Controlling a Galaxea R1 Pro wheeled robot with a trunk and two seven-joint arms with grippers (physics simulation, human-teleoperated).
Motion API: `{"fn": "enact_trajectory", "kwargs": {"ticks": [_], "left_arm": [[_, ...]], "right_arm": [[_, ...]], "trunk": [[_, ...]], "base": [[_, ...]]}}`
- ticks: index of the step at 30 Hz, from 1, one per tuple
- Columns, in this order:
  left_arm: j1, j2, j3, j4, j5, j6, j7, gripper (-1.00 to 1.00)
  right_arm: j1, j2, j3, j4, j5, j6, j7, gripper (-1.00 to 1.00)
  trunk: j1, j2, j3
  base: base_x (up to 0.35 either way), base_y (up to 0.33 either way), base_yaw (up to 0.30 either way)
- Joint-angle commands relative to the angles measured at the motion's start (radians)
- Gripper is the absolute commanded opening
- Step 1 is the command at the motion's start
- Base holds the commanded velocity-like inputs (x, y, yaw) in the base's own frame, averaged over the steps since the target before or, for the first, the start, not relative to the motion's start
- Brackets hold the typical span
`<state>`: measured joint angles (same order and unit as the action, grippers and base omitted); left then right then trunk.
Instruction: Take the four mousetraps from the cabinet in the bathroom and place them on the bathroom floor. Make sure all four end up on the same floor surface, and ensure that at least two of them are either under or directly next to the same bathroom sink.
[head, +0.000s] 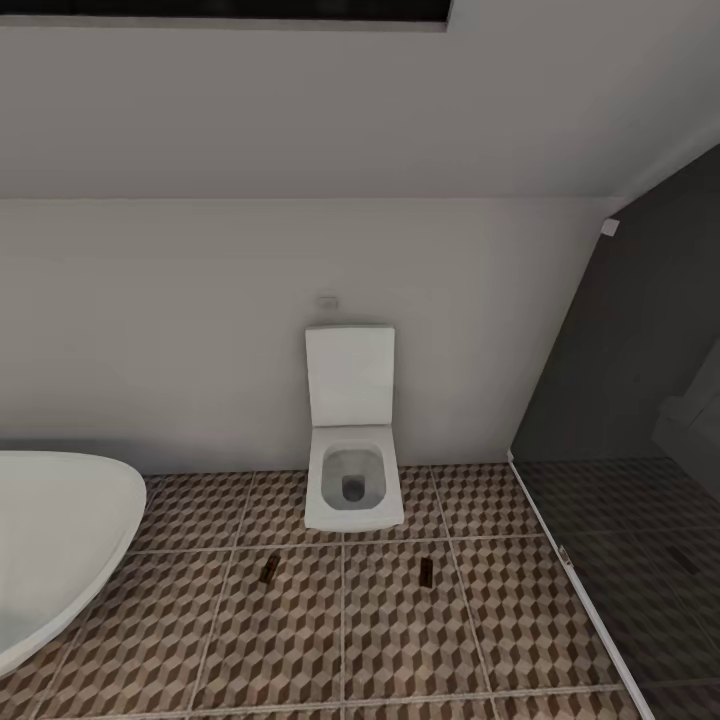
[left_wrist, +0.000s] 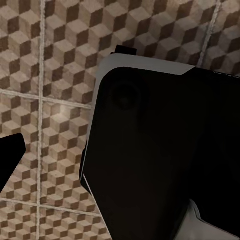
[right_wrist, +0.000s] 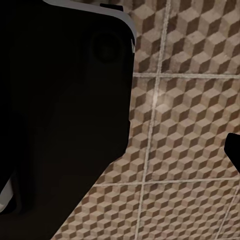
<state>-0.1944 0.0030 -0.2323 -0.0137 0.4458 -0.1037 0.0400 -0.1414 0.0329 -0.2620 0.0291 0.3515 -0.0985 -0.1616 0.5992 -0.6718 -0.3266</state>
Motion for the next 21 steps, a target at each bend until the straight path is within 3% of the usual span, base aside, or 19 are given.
{"fn": "enact_trajectory", "kwargs": {"ticks": [1, 21], "left_arm": [[0.000, 0.000, -0.009, 0.000, 0.007, -0.002, 0.003, 1.00], [0.000, 0.000, -0.009, 0.000, 0.007, -0.002, 0.003, 1.00]], "right_arm": [[-0.001, 0.000, -0.009, 0.003, 0.009, -0.005, -0.005, 1.00], [-0.001, 0.004, -0.011, 0.003, 0.006, -0.006, -0.006, 1.00]], "trunk": [[0.000, -0.001, -0.001], [0.000, -0.001, 0.022]], "base": [[0.000, 0.000, 0.000], [0.000, 0.000, 0.000]]}}
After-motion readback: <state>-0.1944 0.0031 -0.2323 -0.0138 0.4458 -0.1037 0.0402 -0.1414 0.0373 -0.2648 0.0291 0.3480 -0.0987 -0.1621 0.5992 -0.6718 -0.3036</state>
